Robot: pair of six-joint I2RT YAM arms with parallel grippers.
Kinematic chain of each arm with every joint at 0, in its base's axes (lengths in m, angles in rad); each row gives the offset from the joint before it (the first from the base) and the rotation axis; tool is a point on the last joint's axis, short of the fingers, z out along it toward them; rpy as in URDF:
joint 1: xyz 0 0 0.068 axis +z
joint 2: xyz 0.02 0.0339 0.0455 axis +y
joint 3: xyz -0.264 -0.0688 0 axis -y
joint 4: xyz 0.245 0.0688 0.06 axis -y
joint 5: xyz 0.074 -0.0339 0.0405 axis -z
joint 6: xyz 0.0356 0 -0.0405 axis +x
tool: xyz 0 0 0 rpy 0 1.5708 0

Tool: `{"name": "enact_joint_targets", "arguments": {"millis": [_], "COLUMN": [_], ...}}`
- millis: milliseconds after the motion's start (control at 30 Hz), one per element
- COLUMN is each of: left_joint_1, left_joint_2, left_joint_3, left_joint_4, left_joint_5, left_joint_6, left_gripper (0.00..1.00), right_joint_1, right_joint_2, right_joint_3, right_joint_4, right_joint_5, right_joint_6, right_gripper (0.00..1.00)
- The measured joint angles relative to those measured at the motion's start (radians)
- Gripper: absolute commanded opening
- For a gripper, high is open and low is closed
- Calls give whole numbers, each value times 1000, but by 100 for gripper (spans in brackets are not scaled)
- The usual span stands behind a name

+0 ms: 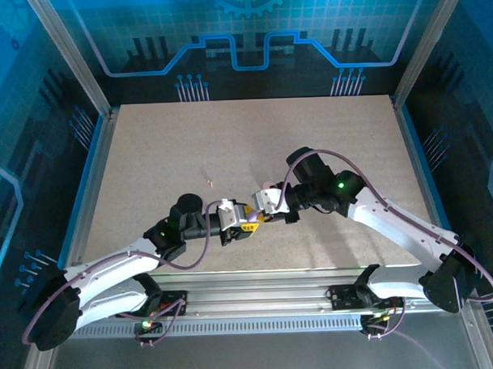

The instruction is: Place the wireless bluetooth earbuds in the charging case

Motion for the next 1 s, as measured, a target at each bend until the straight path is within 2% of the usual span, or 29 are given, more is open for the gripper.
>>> {"name": "enact_joint_targets", "arguments": {"millis": [233,467,533,600,700,1000], "left_joint_1": [0,3,5,5,5,6], "left_joint_2": [0,1,1,2,3,5], "left_joint_3": [2,3,6,13,16,16], "left_joint_4": [4,-5,-12,-21,-23,-26], "left_joint_5": [0,-2,-2,-2,-2,-2], "left_joint_6": [-8,-25,-21,-21,-22,-22], "left_gripper": [32,17,15,15,15,14], "right_joint_1": [1,1,1,1,2,-2], "right_joint_2": [0,6,6,6,5,-6], "right_joint_3": [-2,-2,-2,-6,-31,-67], "right_joint_4": [0,0,0,7,45,97], "right_joint_5": [0,12,16,20,35,79], "right_joint_6": [0,4,5,16,33,82], "right_gripper": [13,13,18,33,43,46]}}
